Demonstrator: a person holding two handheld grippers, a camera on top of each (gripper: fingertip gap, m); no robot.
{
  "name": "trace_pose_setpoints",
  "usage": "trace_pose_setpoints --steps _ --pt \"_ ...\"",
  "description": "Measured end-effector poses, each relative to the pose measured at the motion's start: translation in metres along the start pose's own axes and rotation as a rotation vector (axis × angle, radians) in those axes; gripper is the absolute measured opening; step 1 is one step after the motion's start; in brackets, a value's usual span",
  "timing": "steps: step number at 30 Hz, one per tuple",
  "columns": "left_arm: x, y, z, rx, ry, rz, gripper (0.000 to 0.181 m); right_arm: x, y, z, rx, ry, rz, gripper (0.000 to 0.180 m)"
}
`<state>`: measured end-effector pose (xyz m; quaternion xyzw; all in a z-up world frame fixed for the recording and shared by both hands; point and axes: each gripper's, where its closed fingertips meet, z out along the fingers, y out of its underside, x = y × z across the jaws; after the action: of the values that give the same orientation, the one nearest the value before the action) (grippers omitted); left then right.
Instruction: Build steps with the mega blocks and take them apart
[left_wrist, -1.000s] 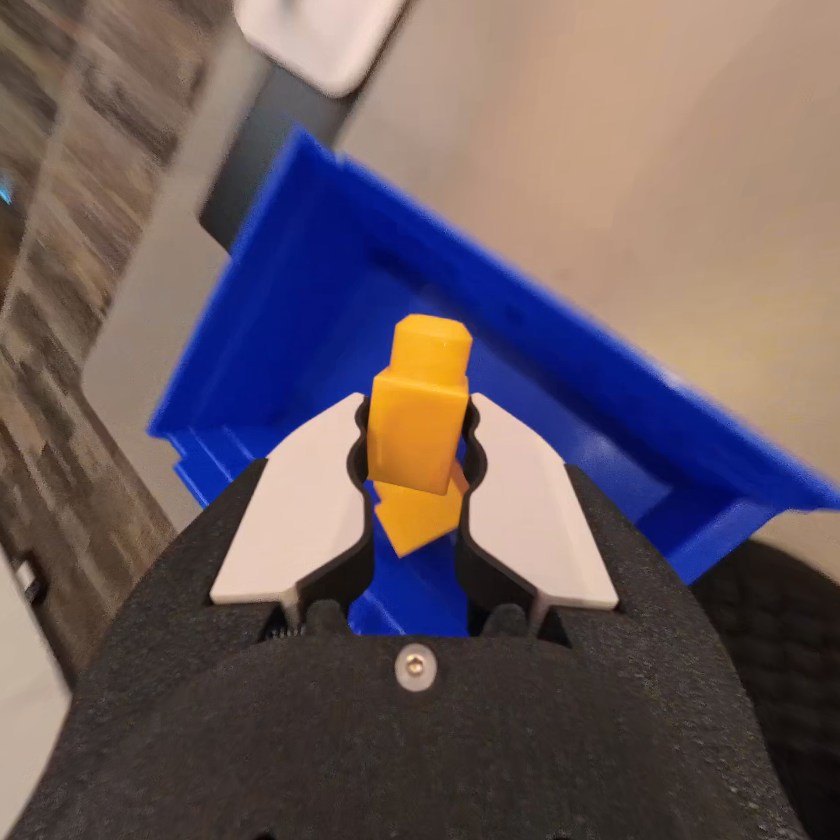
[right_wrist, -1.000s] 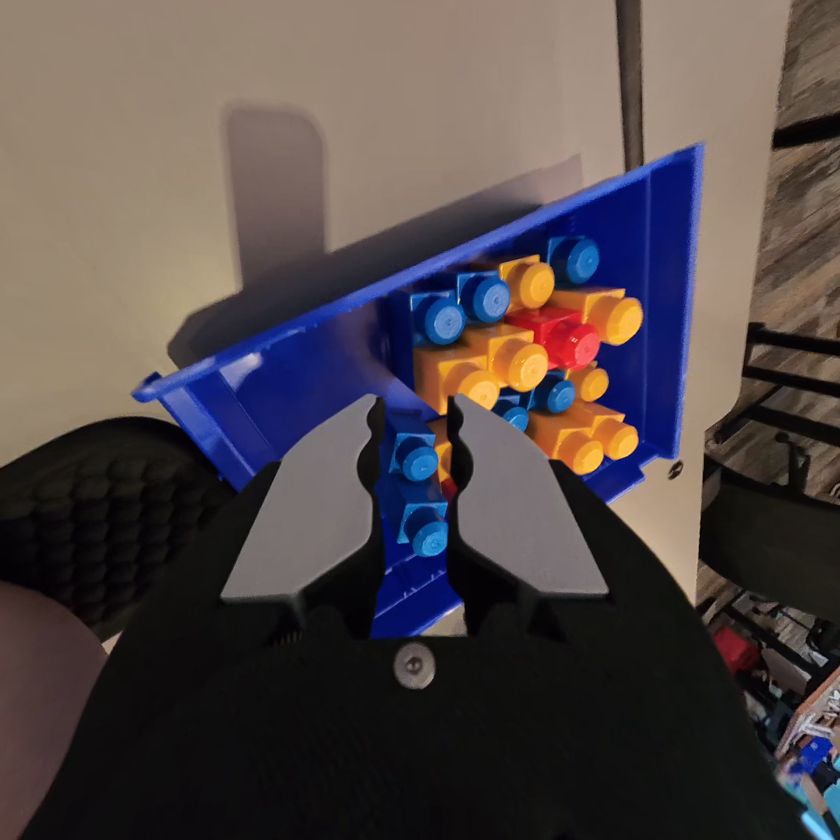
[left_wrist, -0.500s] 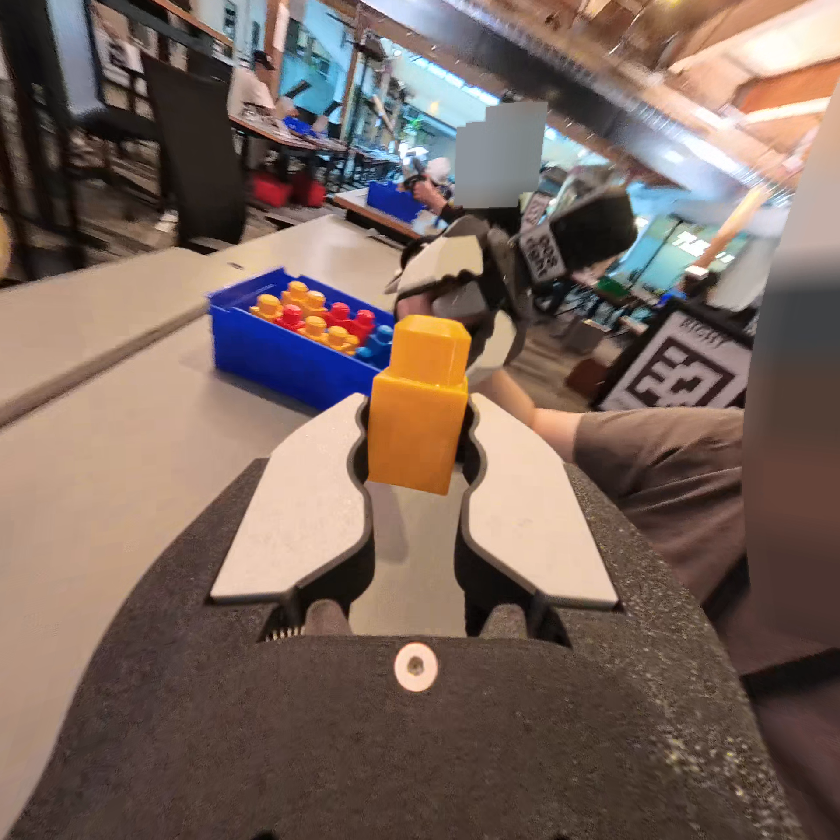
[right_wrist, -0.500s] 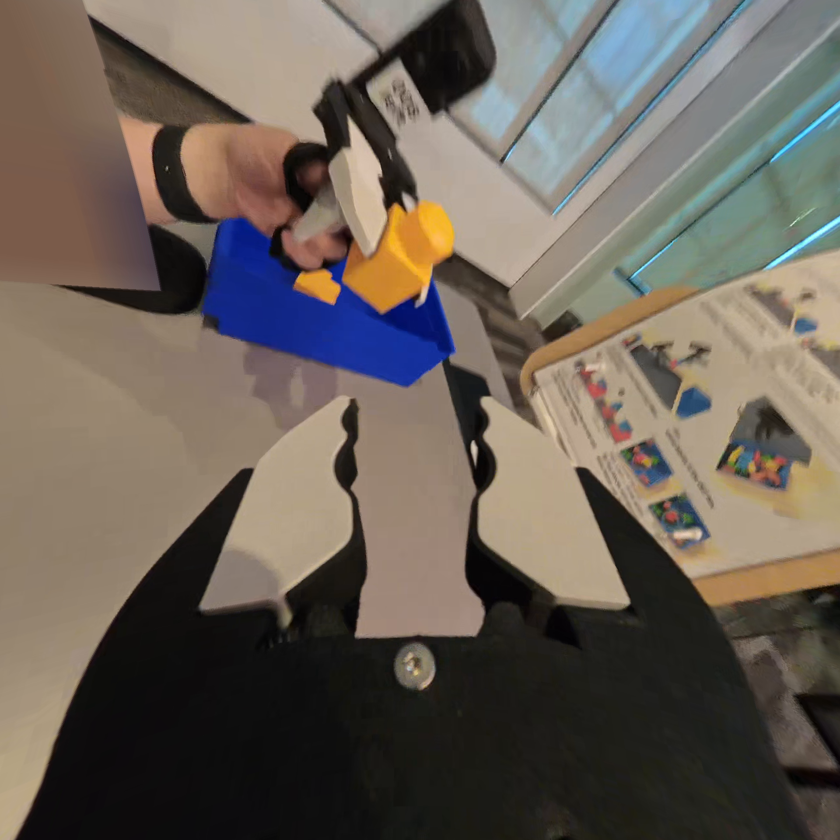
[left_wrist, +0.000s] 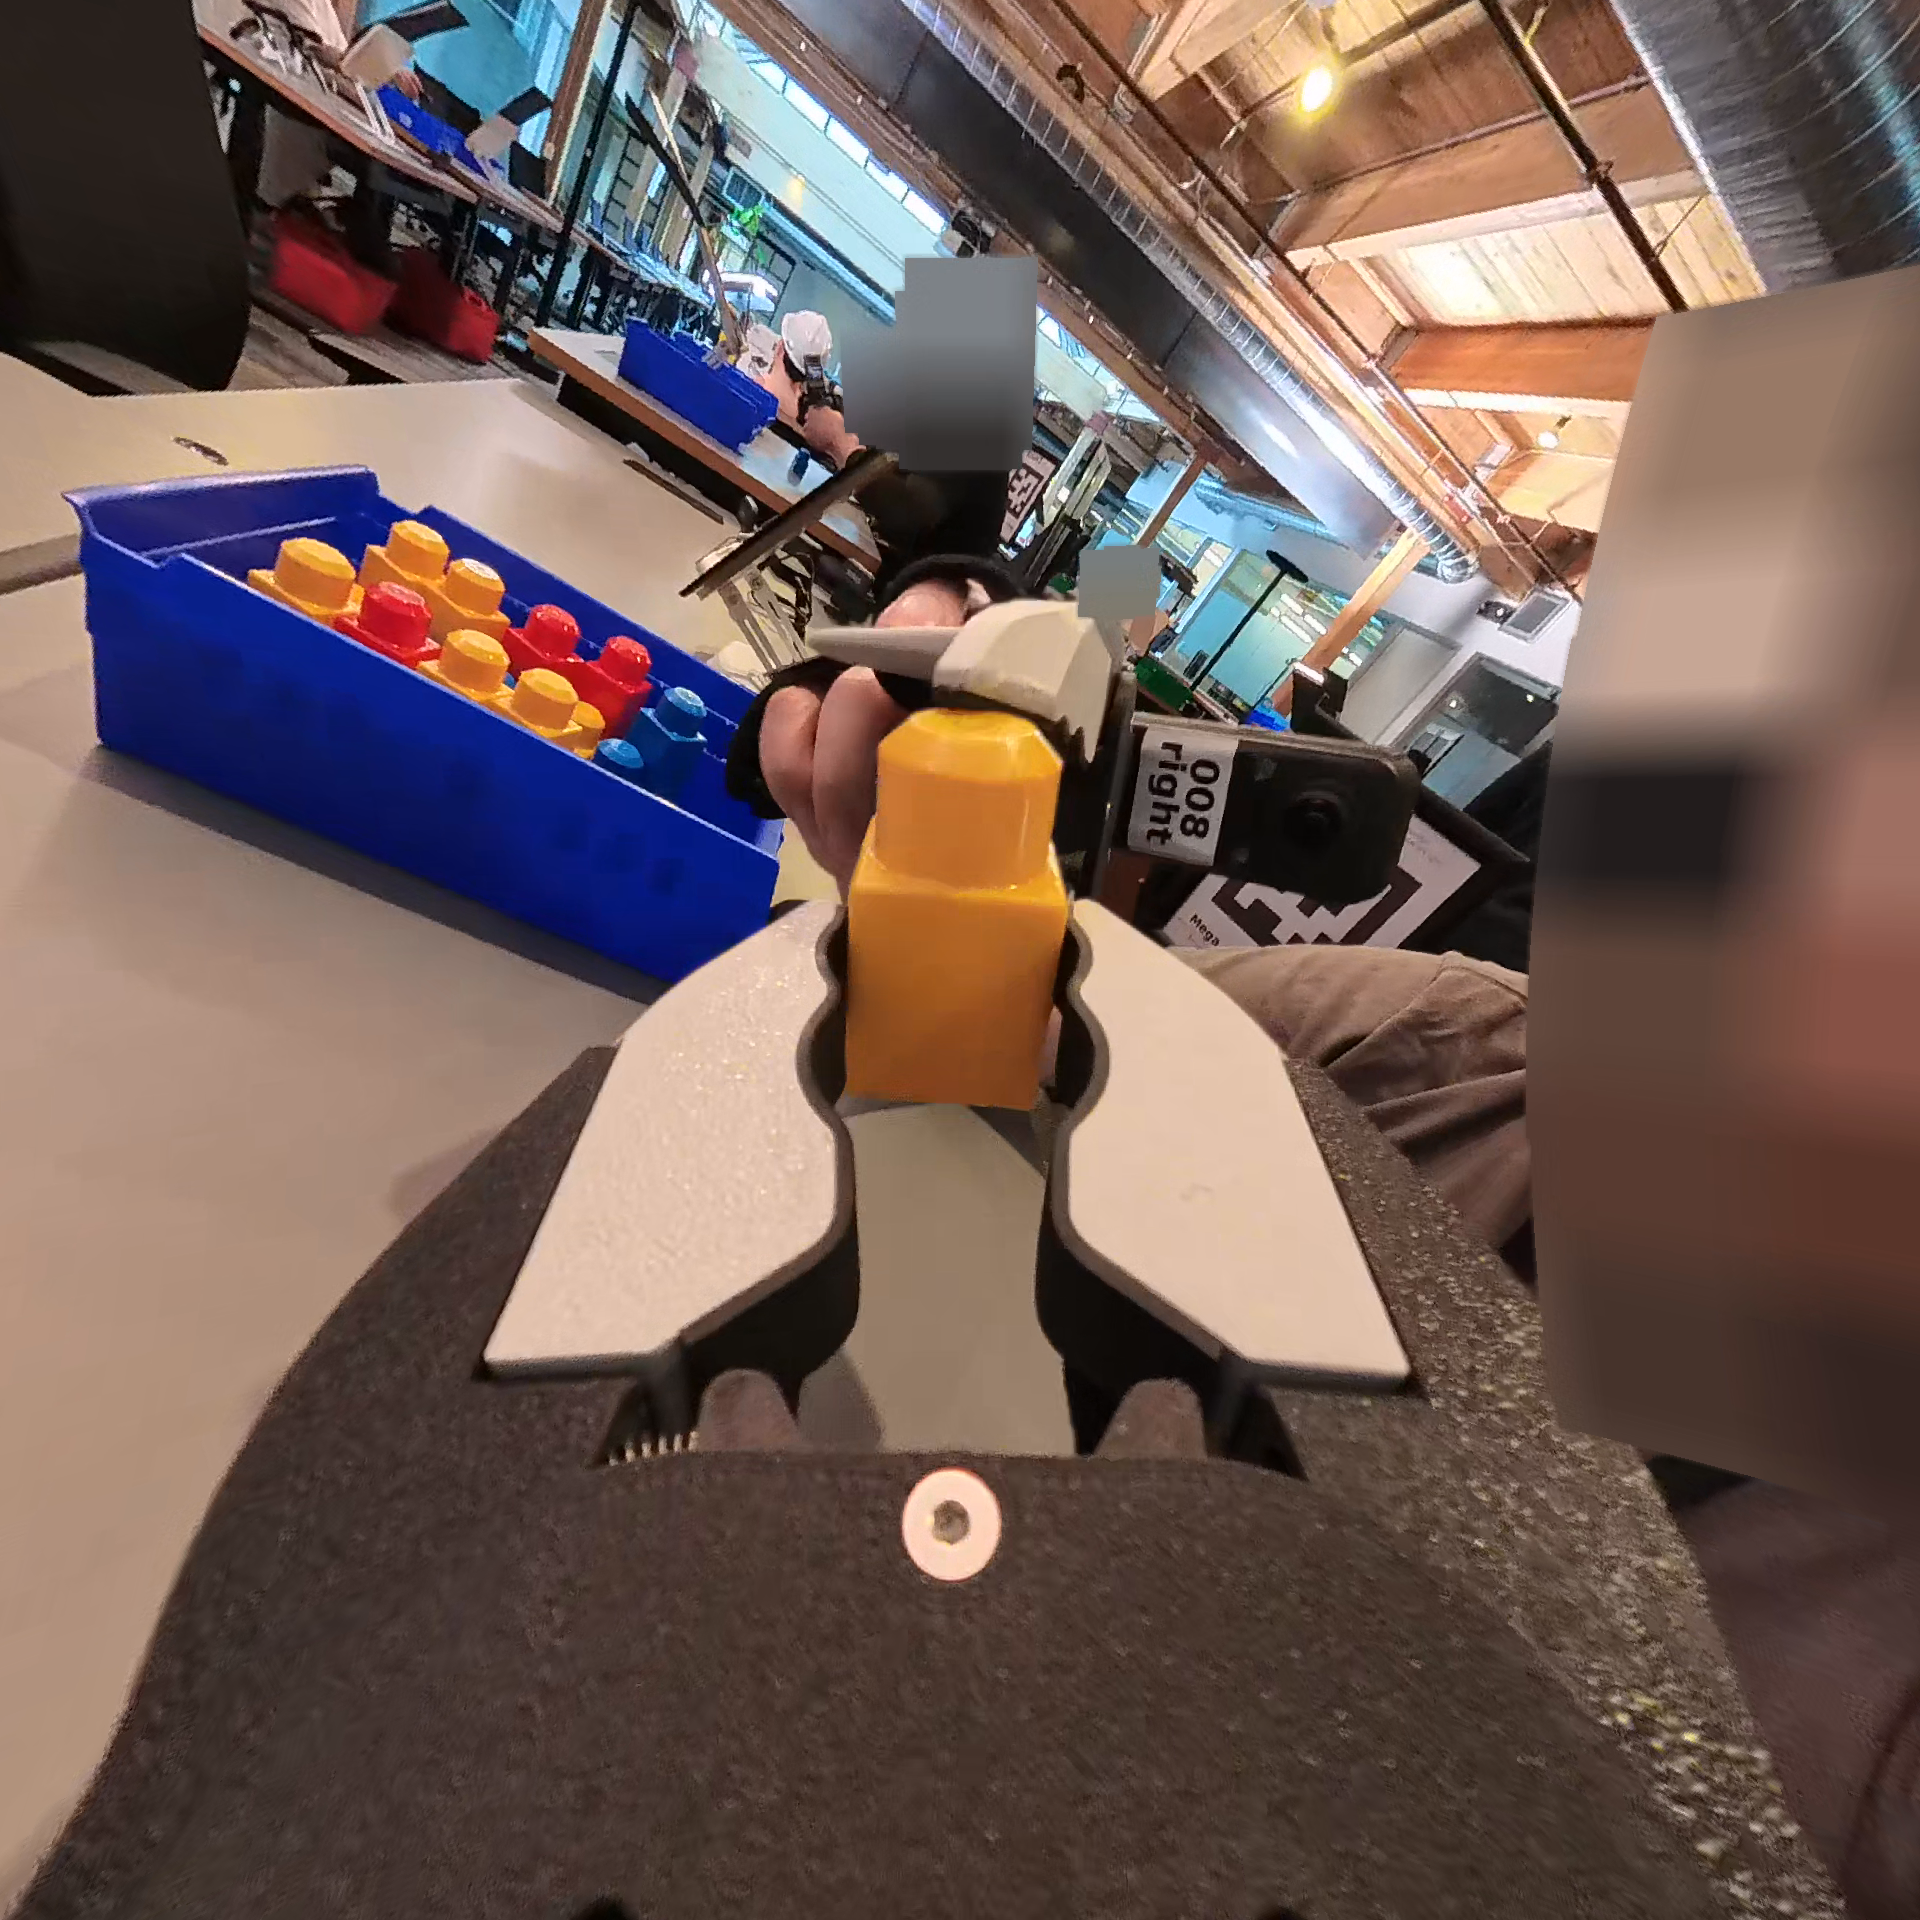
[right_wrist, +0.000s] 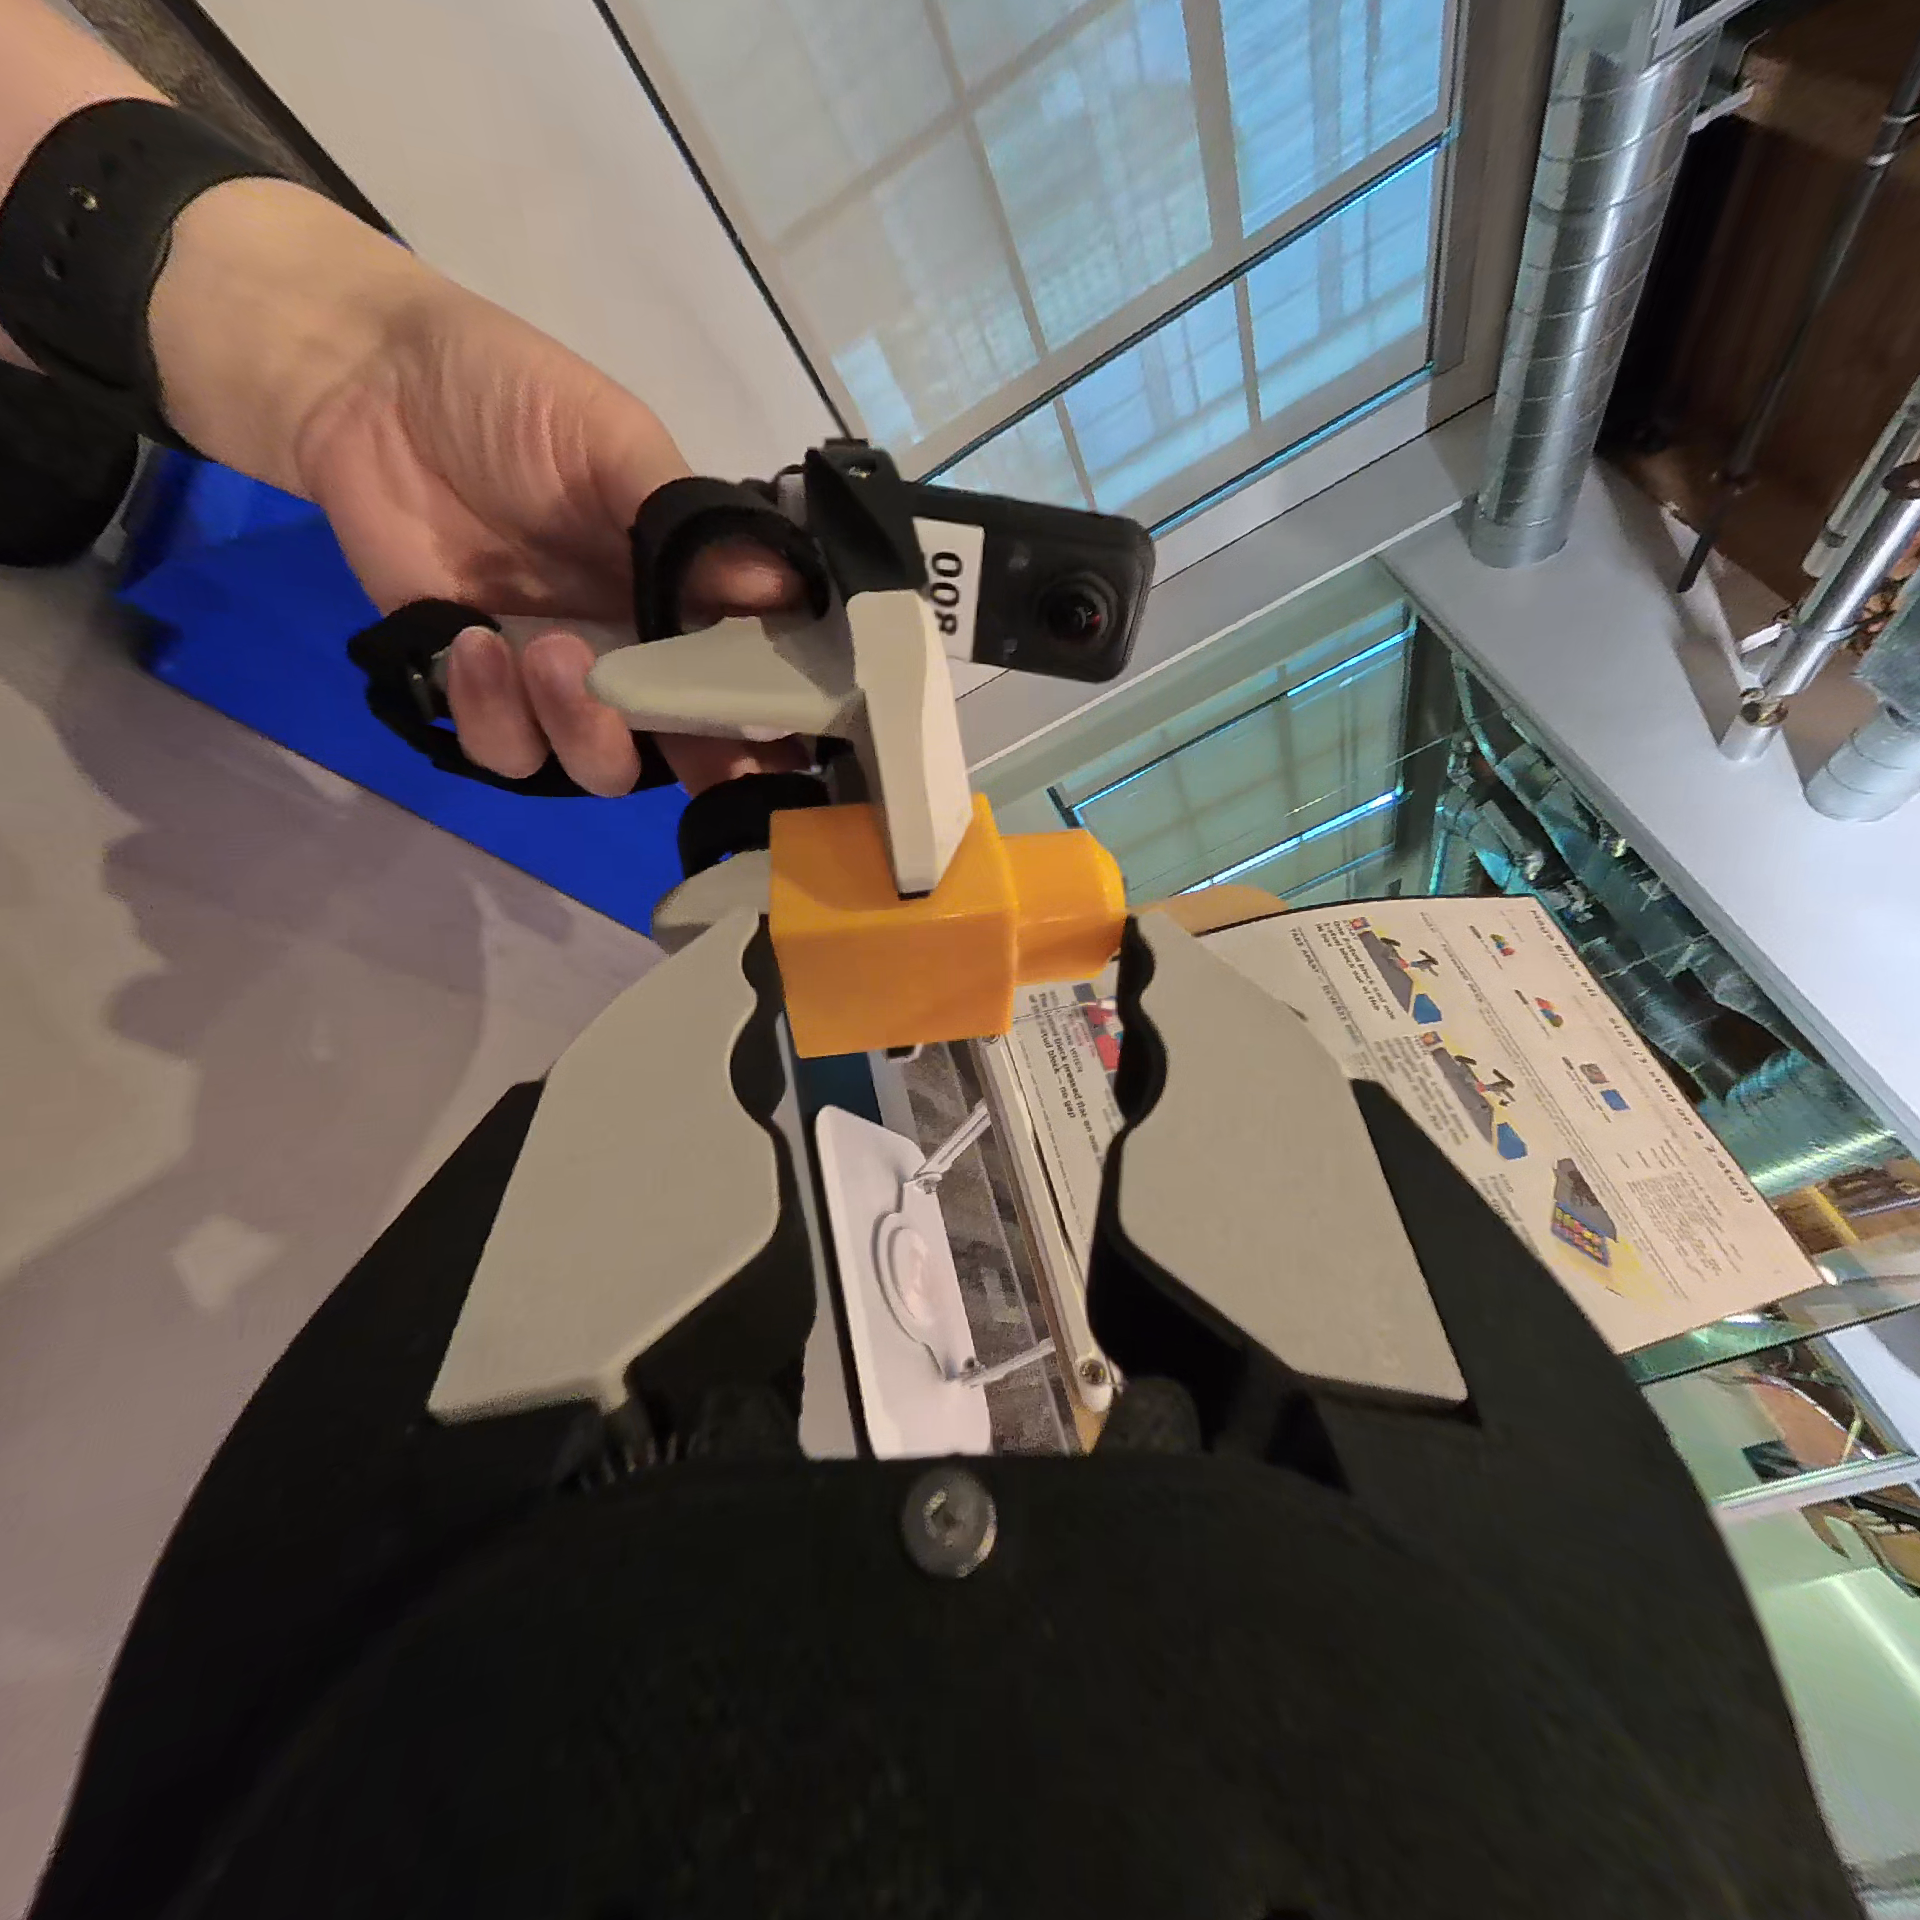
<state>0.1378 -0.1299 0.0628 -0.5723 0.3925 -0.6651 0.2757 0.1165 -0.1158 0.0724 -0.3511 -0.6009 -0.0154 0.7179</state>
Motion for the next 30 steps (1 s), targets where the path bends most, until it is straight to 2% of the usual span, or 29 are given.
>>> trace_pose_setpoints --steps 4,7,9,11,14,15,18,20,21,24,30 --pt "-0.008 -0.011 -0.023 0.007 -0.098 0.1 0.045 -0.006 0.012 -0.004 -0.081 -0.122 0.031 0.063" --pt "-0.025 -0.018 -0.064 -0.073 -0.331 0.225 0.047 -0.03 0.057 -0.015 -0.322 -0.369 0.146 0.063" --pt "-0.04 -0.017 -0.104 -0.163 -0.548 0.263 0.045 -0.05 0.103 -0.033 -0.551 -0.515 0.179 0.063" --pt "-0.066 -0.016 -0.165 -0.257 -0.909 0.262 0.034 -0.063 0.149 -0.051 -0.754 -0.584 0.145 0.063" --pt "-0.073 0.006 -0.236 -0.421 -1.193 0.18 0.036 -0.078 0.19 -0.061 -0.906 -0.636 0.142 0.063" --pt "-0.074 0.016 -0.257 -0.475 -1.257 0.121 0.044 -0.086 0.195 -0.064 -0.936 -0.678 0.172 0.063" --pt "-0.077 0.048 -0.297 -0.587 -1.339 -0.044 0.056 -0.102 0.21 -0.078 -1.04 -0.758 0.183 0.063" --pt "-0.086 0.067 -0.33 -0.681 -1.471 -0.136 0.066 -0.11 0.217 -0.087 -1.1 -0.802 0.188 0.063" --pt "-0.089 0.079 -0.343 -0.739 -1.515 -0.193 0.065 -0.113 0.219 -0.09 -1.118 -0.815 0.194 0.063" --pt "-0.105 0.114 -0.351 -0.85 -1.477 -0.339 0.069 -0.121 0.222 -0.093 -1.143 -0.848 0.219 0.063" --pt "-0.118 0.149 -0.358 -0.953 -1.454 -0.509 0.088 -0.121 0.229 -0.089 -1.16 -0.809 0.174 0.059"
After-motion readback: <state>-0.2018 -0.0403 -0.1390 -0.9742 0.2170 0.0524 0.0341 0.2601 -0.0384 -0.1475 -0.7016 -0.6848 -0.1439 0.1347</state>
